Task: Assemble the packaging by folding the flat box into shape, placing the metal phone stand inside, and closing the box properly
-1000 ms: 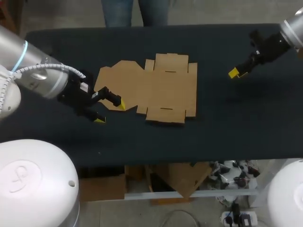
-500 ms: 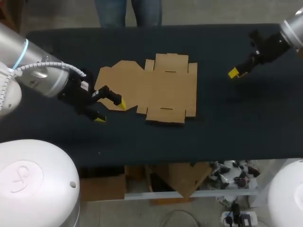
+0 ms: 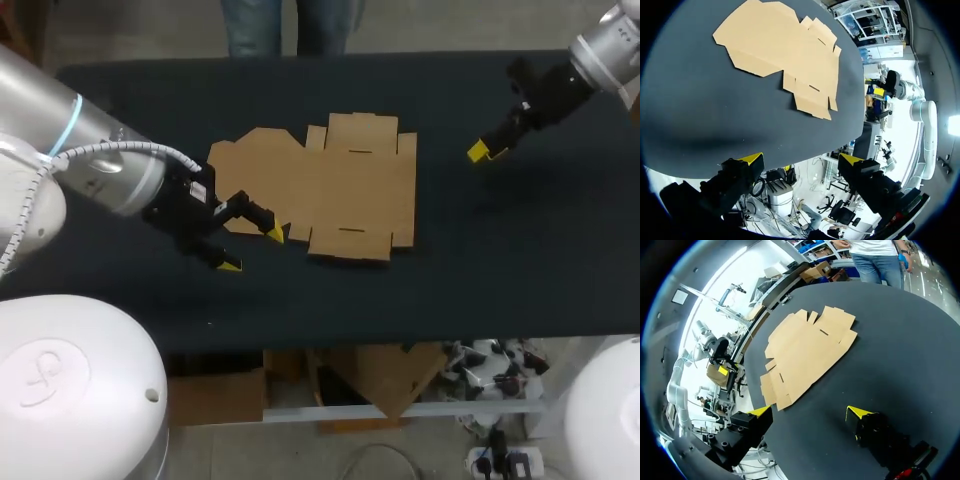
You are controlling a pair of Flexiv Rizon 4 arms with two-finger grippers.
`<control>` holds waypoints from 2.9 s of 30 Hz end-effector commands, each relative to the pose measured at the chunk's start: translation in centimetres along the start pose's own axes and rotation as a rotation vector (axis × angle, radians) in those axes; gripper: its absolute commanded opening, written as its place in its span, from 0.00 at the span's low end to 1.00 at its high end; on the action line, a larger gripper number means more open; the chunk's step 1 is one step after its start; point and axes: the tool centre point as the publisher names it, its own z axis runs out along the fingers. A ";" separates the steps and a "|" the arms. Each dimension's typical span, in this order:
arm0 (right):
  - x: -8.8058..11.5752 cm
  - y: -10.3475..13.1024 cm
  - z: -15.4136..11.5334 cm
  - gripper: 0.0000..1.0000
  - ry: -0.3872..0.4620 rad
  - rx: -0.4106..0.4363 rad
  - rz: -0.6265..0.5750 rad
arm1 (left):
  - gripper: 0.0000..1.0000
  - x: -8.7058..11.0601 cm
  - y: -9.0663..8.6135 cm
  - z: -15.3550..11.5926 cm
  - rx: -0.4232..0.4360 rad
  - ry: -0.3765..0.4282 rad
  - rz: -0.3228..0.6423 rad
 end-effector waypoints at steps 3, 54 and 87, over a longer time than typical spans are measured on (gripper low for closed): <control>0.7 -1.7 0.1 1.00 -0.015 -0.037 0.003 | 1.00 -0.5 0.0 2.5 -0.014 0.054 -0.030; -0.8 1.0 0.8 1.00 -0.001 -0.003 -0.065 | 1.00 1.3 -3.1 1.6 0.017 -0.043 -0.022; -5.7 12.0 4.4 1.00 -0.013 0.069 -0.100 | 1.00 -1.7 -6.9 -3.5 -0.049 -0.130 0.179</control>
